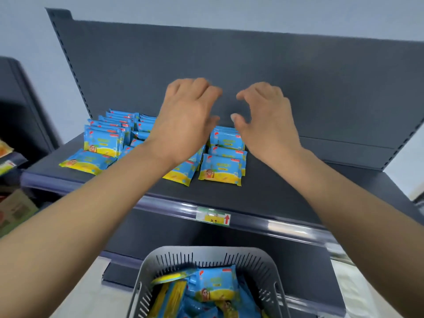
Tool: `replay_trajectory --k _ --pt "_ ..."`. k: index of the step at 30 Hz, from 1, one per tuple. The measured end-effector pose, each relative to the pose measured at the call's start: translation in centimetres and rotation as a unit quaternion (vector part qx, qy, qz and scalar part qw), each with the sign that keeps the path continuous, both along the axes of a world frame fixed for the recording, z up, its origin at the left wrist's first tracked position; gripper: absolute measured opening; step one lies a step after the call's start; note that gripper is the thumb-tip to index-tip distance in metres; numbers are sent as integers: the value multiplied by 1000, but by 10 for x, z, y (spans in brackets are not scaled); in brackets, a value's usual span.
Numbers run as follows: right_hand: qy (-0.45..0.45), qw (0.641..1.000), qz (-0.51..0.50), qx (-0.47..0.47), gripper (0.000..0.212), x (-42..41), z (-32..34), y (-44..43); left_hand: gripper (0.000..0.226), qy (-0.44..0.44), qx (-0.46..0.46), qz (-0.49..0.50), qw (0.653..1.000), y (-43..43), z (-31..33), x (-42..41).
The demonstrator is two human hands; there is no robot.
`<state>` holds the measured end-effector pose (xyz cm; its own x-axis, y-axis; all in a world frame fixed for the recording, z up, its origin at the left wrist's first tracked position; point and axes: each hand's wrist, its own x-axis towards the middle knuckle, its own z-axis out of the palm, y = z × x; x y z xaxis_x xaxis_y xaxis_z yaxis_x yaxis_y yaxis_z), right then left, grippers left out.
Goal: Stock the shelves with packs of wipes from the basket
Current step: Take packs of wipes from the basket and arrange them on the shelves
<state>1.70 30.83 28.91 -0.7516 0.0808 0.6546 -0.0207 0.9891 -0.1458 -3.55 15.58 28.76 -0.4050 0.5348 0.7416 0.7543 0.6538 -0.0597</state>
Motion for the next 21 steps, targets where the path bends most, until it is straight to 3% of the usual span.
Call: replay_trajectory --k 6,11,16,21 --pt "69 997 -8 44 38 49 25 -31 46 72 34 -25 996 -31 21 48" --pt "85 996 -4 27 37 81 5 -46 43 65 42 -56 995 -47 -4 72" --pt "-63 998 -9 29 38 100 -77 -52 44 -66 -29 -109 991 -54 -85 85" --pt "-254 966 -8 37 33 107 -177 -54 44 -258 -127 -139 948 -59 -188 93"
